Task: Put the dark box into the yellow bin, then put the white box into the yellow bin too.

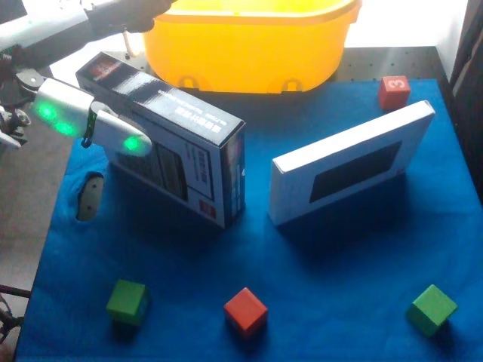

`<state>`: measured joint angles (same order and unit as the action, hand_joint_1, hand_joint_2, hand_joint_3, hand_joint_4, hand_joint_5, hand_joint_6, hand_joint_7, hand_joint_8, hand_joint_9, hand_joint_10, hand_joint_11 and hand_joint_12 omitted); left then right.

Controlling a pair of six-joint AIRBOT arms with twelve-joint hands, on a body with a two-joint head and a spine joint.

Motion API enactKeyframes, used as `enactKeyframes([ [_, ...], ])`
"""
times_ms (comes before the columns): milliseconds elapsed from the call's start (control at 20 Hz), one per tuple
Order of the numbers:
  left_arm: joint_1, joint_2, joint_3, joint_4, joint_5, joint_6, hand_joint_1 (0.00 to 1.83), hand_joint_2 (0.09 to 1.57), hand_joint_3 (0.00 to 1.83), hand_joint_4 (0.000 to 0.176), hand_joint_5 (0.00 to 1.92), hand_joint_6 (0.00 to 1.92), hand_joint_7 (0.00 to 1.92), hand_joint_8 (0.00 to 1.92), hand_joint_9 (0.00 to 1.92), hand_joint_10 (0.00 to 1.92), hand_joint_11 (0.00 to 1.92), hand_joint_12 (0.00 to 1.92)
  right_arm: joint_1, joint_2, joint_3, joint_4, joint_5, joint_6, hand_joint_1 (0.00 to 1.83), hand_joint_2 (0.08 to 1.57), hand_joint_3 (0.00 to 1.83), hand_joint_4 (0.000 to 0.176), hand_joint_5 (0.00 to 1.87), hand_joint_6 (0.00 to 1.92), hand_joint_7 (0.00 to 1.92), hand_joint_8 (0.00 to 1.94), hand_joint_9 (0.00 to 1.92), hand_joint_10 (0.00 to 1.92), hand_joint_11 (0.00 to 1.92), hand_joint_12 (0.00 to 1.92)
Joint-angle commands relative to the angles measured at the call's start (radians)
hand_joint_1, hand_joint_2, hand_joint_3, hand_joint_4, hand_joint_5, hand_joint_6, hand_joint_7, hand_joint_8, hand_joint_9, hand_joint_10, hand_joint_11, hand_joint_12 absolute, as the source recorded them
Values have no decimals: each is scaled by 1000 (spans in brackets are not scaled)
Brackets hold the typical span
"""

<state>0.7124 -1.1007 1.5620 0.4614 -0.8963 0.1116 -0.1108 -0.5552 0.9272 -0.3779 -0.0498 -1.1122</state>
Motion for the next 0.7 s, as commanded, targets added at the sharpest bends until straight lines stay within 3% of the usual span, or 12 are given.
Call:
enactKeyframes([
  [0, -18, -7, 7, -41, -81, -13, 817, 601, 0, 127, 17, 2, 92, 9, 120, 12, 132, 137, 11, -3, 5, -2, 110, -2, 0, 956, 0, 0, 132, 1, 313, 0, 278, 0, 0, 835],
  [50, -19, -14, 11, -27, -76, -23, 860, 600, 0, 154, 43, 10, 90, 5, 108, 4, 64, 110, 11, -4, 6, -2, 110, -2, 0, 959, 0, 0, 132, 1, 319, 2, 303, 8, 0, 872],
  [150, -20, -24, 17, -7, -65, -32, 906, 608, 0, 173, 49, 9, 90, 4, 94, 0, 43, 103, 11, -5, 7, -2, 110, -2, 0, 976, 5, 0, 134, 2, 328, 5, 316, 11, 8, 881],
  [250, -20, -39, 28, 24, -50, -56, 916, 613, 1, 176, 80, 17, 110, 9, 96, 2, 60, 114, 11, -5, 7, -2, 110, -2, 0, 979, 5, 0, 140, 3, 331, 5, 315, 9, 0, 882],
  [300, -21, -43, 33, 33, -44, -64, 940, 623, 1, 144, 116, 9, 124, 4, 123, 4, 90, 135, 11, -5, 7, -2, 110, -2, 0, 985, 6, 0, 140, 3, 330, 3, 322, 10, 3, 888],
  [350, -21, -47, 37, 39, -37, -66, 1030, 650, 2, 77, 247, 14, 264, 13, 270, 21, 205, 193, 11, -5, 7, -2, 110, -2, 0, 987, 6, 0, 136, 1, 332, 4, 327, 11, 3, 890],
  [400, -21, -52, 42, 45, -25, -66, 1030, 650, 2, 77, 247, 14, 264, 13, 270, 21, 205, 193, 11, -5, 7, -2, 110, -2, 0, 987, 6, 0, 136, 1, 332, 4, 327, 11, 3, 890],
  [450, -21, -56, 48, 45, -19, -67, 1226, 748, 3, 0, 579, 25, 601, 21, 644, 51, 529, 360, 11, -5, 7, -2, 110, -2, 0, 992, 5, 0, 140, 2, 337, 4, 326, 8, 2, 893],
  [500, -21, -58, 49, 45, -14, -67, 1316, 804, 0, 0, 878, 45, 913, 40, 965, 92, 804, 508, 11, -5, 7, -2, 110, -2, 0, 981, 0, 0, 136, 0, 333, 2, 323, 6, 0, 891],
  [550, -21, -58, 51, 45, -14, -67, 1316, 804, 0, 0, 878, 45, 913, 40, 965, 92, 804, 508, 11, -5, 7, -2, 110, -2, 0, 981, 0, 0, 136, 0, 333, 2, 323, 6, 0, 891],
  [600, -21, -58, 52, 47, -8, -67, 1402, 1004, 1, 0, 1193, 529, 1172, 492, 1133, 886, 1030, 862, 11, -5, 7, -2, 110, -2, 0, 998, 1, 0, 136, 0, 325, 1, 287, 1, 5, 811],
  [650, -21, -58, 51, 50, -8, -67, 1402, 1004, 1, 0, 1193, 529, 1172, 492, 1133, 886, 1030, 862, 11, -5, 7, -2, 110, -2, 0, 998, 1, 0, 136, 0, 325, 1, 287, 1, 5, 811],
])
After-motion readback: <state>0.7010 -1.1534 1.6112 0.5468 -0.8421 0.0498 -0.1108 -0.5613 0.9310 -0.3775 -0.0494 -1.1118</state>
